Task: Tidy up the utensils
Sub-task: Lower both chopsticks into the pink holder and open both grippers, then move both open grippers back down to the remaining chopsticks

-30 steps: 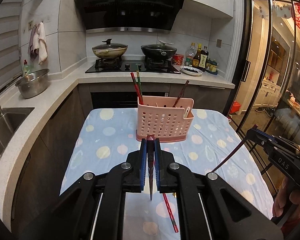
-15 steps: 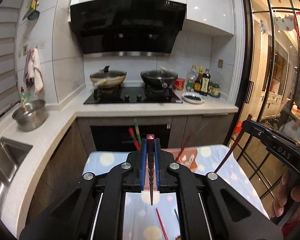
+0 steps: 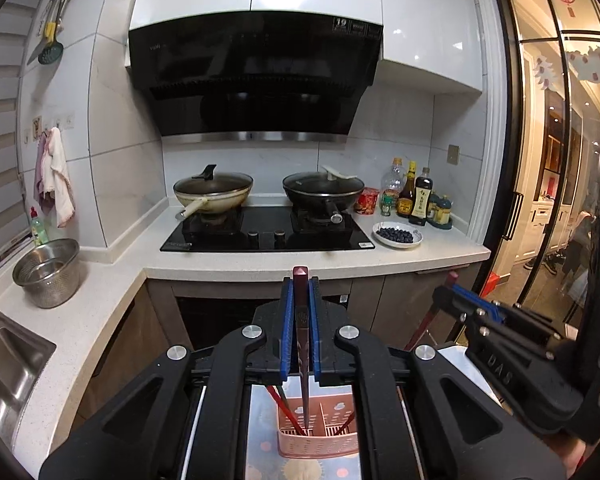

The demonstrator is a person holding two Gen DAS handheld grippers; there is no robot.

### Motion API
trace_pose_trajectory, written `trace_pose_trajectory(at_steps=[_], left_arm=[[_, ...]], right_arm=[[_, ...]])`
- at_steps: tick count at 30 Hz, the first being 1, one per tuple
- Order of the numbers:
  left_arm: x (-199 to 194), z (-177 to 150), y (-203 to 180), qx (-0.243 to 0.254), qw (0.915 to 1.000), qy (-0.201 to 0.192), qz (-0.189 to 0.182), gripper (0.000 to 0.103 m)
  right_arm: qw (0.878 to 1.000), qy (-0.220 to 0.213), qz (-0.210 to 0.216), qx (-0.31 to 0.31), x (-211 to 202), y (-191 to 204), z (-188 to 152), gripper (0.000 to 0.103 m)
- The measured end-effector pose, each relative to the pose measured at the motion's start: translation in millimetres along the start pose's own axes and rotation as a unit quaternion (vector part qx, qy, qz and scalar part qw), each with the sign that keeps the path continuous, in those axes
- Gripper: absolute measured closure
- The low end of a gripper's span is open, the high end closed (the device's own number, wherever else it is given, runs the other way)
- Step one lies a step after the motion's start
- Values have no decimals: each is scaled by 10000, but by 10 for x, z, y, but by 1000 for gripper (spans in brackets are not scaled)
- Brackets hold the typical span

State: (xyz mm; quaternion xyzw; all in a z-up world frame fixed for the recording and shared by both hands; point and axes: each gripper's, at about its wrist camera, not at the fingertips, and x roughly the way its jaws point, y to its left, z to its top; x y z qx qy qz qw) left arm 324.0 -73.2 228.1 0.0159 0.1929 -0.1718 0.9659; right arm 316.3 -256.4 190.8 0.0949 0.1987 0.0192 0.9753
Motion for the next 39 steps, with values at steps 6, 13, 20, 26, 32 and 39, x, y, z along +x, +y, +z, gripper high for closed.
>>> trace_pose_trajectory(at_steps=[6, 13, 20, 26, 32, 39], left_arm=[[402, -220, 78, -35, 9990, 444, 96, 96], [610, -492, 142, -126, 9965, 802, 204, 95], [596, -630, 188, -196, 9956, 830, 377, 64], [536, -661, 205, -164, 9957, 818, 403, 63], [441, -687, 214, -156, 9959, 795, 392, 63], [257, -778, 193, -94, 9959, 809, 387, 63]], right_arm=[[9987, 471, -52, -160, 346, 6, -312, 96], [9969, 740, -136, -234, 491, -13, -591, 96], [9959, 749, -303, -402, 446, -4, -699, 90], [9958, 695, -348, -482, 369, 20, -726, 90], [9957, 617, -380, -583, 250, 85, -741, 90], [9954, 605, -386, -638, 49, 129, -840, 90]])
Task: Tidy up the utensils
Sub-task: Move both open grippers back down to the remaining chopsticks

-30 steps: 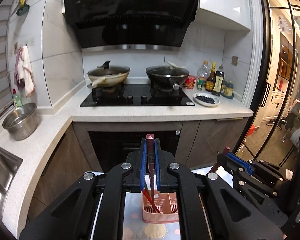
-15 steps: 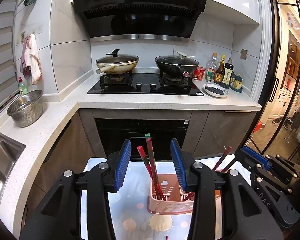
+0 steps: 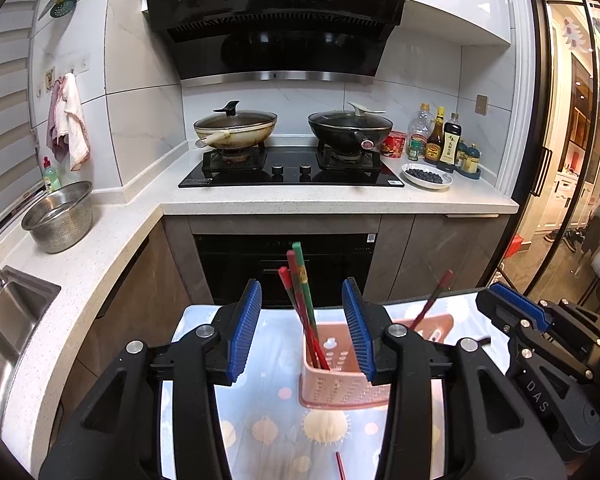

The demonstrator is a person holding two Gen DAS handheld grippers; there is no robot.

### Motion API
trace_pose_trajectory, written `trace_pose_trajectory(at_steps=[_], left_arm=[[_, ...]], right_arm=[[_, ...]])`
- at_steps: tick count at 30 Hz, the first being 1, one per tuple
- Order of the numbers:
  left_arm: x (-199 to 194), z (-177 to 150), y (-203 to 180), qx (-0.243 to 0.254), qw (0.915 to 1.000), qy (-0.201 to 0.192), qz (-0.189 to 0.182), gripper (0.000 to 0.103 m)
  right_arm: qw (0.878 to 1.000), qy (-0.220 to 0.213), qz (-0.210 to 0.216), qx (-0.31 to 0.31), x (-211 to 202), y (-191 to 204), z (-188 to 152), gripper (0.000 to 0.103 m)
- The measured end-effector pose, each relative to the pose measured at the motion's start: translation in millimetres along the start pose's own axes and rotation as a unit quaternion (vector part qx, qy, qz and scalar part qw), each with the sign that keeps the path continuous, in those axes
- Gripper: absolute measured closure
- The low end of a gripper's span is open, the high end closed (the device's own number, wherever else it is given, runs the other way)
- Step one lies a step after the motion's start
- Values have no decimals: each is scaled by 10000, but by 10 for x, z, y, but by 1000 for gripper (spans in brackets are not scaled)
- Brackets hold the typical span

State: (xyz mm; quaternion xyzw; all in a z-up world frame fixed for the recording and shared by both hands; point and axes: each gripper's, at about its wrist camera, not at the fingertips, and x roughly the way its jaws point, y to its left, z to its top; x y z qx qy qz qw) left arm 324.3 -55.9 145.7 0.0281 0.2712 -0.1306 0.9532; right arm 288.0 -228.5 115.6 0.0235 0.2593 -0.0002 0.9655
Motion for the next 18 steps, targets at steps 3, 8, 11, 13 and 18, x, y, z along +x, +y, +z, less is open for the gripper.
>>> trace_pose_trajectory(at_steps=[3, 8, 11, 13, 18], left_arm=[[-109, -92, 16, -2, 10000, 8, 2, 63], [-294, -306, 51, -20, 10000, 49, 28, 63], [-375, -485, 66, -37, 9999, 146, 11, 62], [-424, -646, 68, -27, 9997, 229, 8, 62], [-515, -1080, 87, -117, 9986, 512, -40, 62]], right_arm=[[10000, 44, 11, -1, -95, 15, -102, 90], [9997, 234, 29, -21, -261, 34, -402, 90], [9993, 377, 9, -45, -380, 38, -643, 90], [9989, 474, 7, -59, -460, 53, -820, 90], [9968, 782, 11, -136, -645, 103, -1302, 90]])
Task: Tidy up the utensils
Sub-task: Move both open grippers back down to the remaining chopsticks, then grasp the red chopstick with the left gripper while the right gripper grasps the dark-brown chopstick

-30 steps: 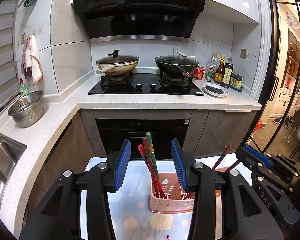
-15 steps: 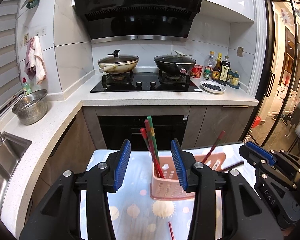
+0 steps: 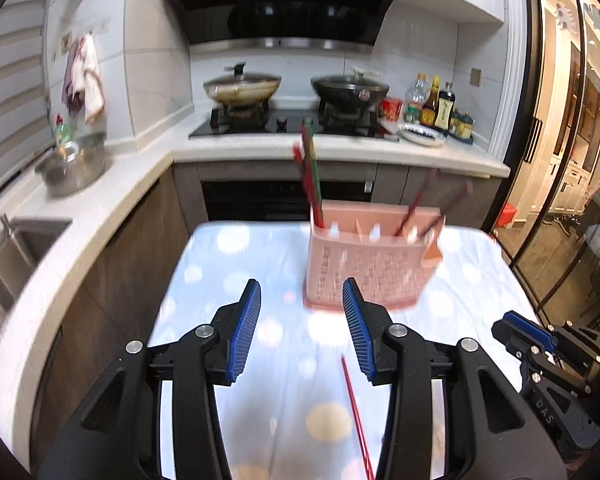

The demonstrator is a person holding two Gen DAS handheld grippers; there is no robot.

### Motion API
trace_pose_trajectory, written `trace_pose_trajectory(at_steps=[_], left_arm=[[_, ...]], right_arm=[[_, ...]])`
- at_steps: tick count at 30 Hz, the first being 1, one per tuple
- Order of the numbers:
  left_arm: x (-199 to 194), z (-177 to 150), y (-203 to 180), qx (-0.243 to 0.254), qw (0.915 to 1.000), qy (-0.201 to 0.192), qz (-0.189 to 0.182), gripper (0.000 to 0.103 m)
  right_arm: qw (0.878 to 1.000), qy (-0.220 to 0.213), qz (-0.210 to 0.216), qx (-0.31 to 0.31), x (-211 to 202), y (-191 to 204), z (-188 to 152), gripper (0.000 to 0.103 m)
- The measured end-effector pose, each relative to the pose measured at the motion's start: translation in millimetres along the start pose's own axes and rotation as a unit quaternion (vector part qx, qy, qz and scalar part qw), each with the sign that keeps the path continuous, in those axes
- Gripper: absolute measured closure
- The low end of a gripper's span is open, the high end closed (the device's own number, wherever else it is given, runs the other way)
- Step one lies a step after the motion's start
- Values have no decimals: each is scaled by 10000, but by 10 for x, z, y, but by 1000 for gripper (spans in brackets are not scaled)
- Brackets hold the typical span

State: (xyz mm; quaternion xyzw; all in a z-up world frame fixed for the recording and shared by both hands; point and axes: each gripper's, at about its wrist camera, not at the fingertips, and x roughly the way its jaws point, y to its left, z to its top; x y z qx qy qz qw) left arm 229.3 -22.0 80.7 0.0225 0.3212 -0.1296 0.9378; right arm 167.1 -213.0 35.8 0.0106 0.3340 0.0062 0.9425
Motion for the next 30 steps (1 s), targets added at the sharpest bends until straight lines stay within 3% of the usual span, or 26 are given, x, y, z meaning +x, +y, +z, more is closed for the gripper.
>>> trace_pose_trajectory(at_steps=[6, 15, 22, 30], left_arm=[[11, -621, -33, 53, 9987, 495, 59, 62], [-35, -1391, -100, 68, 9935, 1138, 0, 62], [-57, -1795, -138, 45, 9889, 1482, 6, 62], [-50, -2035, -176, 40, 9846, 1749, -46, 62]], right_arm=[[9994, 307, -58, -125, -145, 85, -623, 90], [9957, 874, 289, 94, -320, 233, -1422, 90], [9915, 1178, 477, 268, -356, 286, -1777, 90], [9887, 1368, 574, 232, -259, 387, -1933, 90]])
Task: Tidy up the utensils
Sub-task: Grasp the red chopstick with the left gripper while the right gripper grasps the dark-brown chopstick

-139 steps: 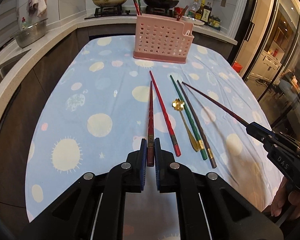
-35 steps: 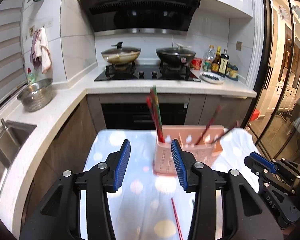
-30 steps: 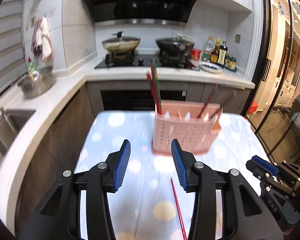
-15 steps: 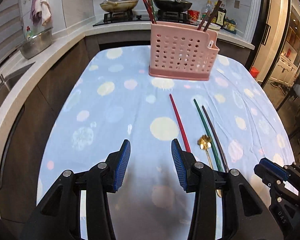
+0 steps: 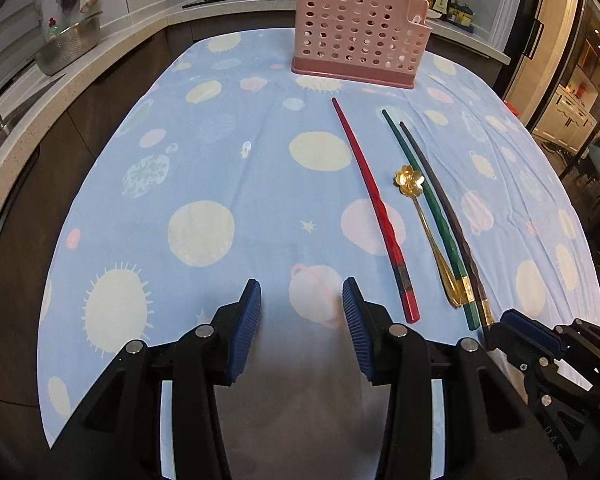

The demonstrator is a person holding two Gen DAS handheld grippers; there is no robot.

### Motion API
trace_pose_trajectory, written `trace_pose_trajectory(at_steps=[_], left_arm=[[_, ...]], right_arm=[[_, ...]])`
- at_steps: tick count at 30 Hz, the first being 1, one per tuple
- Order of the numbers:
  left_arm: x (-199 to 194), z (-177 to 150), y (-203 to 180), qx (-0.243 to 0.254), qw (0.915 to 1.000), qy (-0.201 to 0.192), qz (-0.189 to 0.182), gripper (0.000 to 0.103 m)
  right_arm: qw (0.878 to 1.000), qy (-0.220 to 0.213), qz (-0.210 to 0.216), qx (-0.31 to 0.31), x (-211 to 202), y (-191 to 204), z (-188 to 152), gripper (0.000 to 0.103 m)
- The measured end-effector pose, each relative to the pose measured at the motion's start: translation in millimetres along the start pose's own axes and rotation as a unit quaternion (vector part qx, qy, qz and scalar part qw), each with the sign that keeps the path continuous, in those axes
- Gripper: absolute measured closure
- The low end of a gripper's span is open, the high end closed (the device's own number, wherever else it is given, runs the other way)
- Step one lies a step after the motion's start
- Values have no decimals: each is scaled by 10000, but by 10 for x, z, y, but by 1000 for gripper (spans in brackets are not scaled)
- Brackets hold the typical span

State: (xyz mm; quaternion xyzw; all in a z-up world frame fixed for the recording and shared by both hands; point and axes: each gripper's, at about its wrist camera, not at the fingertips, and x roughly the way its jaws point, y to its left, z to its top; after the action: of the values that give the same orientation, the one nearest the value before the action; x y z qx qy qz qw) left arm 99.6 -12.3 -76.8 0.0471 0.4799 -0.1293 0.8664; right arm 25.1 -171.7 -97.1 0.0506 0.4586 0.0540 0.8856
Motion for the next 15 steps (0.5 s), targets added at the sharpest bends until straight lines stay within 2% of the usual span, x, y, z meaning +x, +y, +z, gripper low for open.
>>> trace_pose_trajectory(at_steps=[15], left_arm=[[35, -54, -181, 169, 9995, 130, -215, 62]], right_arm=[[9999, 56, -48, 68, 129, -49, 21, 92]])
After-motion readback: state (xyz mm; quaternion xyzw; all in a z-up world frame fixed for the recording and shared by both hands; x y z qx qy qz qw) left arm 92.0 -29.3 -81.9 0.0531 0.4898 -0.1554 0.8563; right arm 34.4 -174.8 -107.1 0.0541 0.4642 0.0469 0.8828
